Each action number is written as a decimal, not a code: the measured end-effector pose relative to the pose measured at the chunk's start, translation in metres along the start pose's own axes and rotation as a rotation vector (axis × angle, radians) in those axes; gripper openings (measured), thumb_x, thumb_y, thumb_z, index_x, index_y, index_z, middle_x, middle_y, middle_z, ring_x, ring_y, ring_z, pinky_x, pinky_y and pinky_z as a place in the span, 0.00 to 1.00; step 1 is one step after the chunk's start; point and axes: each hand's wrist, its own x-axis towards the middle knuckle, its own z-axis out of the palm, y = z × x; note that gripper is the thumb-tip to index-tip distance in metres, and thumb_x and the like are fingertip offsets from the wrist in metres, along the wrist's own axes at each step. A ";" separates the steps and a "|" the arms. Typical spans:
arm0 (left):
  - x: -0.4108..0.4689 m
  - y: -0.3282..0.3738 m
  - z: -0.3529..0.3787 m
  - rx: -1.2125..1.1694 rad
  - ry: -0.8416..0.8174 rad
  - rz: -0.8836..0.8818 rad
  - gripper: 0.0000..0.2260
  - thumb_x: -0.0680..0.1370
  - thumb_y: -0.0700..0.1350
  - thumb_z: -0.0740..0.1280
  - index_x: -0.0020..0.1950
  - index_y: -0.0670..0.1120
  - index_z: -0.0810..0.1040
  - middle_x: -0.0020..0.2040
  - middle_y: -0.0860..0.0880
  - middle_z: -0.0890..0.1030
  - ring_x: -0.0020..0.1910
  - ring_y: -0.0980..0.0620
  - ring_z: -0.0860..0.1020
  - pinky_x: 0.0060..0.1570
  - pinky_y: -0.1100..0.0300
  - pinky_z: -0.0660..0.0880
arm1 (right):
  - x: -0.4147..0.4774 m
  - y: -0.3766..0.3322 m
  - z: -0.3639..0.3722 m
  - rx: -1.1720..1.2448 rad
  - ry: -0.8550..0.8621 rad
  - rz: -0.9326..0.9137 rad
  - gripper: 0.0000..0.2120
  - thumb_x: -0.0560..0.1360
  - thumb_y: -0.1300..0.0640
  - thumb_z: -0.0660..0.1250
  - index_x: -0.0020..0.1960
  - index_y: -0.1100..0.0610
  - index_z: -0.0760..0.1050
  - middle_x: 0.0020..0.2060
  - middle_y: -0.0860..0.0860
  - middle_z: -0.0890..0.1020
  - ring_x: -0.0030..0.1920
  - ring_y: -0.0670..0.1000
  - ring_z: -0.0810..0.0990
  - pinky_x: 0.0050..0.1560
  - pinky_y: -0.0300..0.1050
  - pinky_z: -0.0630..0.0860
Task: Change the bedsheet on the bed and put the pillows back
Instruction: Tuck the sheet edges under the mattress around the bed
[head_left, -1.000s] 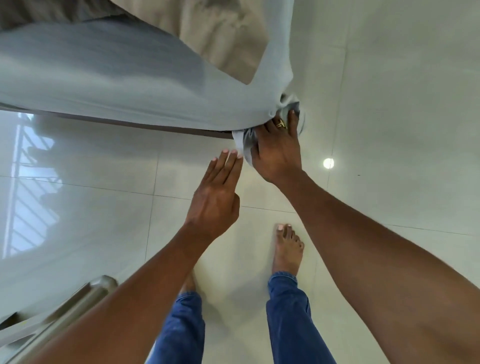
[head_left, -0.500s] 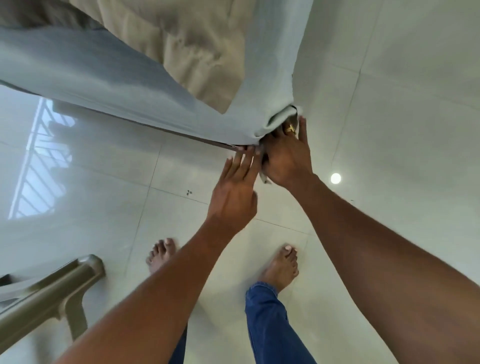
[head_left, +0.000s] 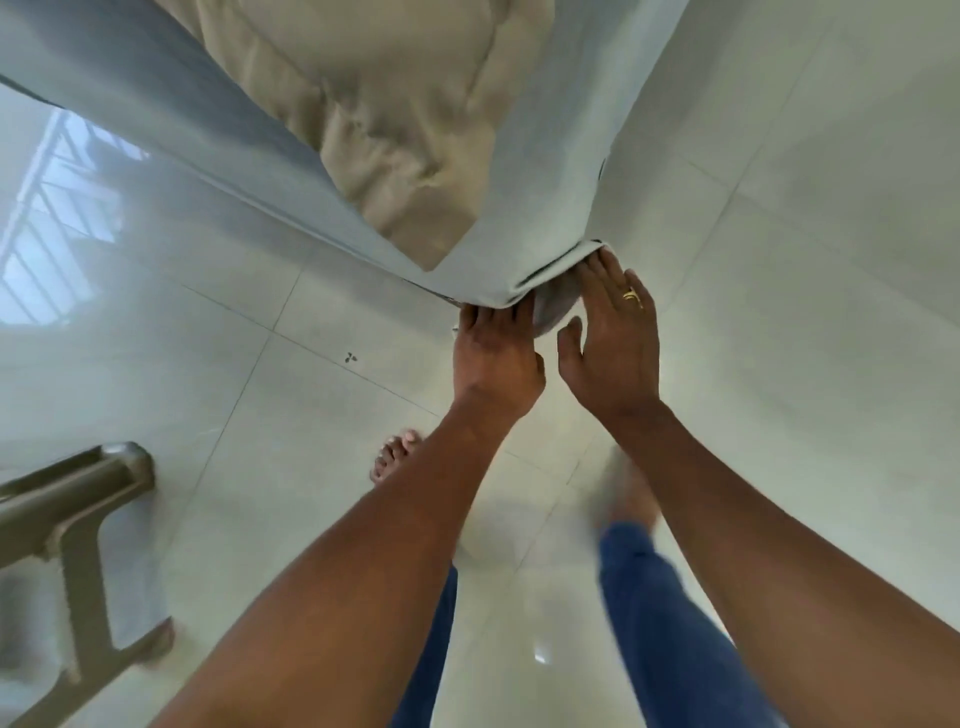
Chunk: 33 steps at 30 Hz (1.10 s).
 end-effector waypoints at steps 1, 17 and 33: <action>0.000 0.005 0.002 0.016 0.010 -0.016 0.32 0.69 0.42 0.67 0.74 0.40 0.70 0.68 0.41 0.78 0.69 0.40 0.74 0.74 0.44 0.63 | 0.011 0.002 0.002 0.039 0.025 0.000 0.28 0.72 0.62 0.66 0.72 0.62 0.71 0.71 0.56 0.76 0.75 0.56 0.70 0.75 0.56 0.66; 0.006 0.060 0.020 -0.119 0.297 -0.330 0.28 0.68 0.42 0.71 0.68 0.40 0.76 0.64 0.41 0.79 0.68 0.39 0.73 0.74 0.41 0.63 | 0.066 0.036 -0.033 0.132 -0.175 -0.471 0.14 0.73 0.48 0.73 0.54 0.54 0.80 0.53 0.56 0.78 0.53 0.58 0.78 0.53 0.54 0.75; -0.010 0.076 -0.013 -2.154 0.963 -0.850 0.13 0.81 0.37 0.55 0.55 0.35 0.79 0.53 0.37 0.82 0.56 0.38 0.81 0.64 0.45 0.78 | 0.052 0.060 -0.039 0.448 0.015 -0.576 0.04 0.78 0.62 0.72 0.51 0.62 0.82 0.46 0.53 0.84 0.47 0.53 0.82 0.49 0.55 0.78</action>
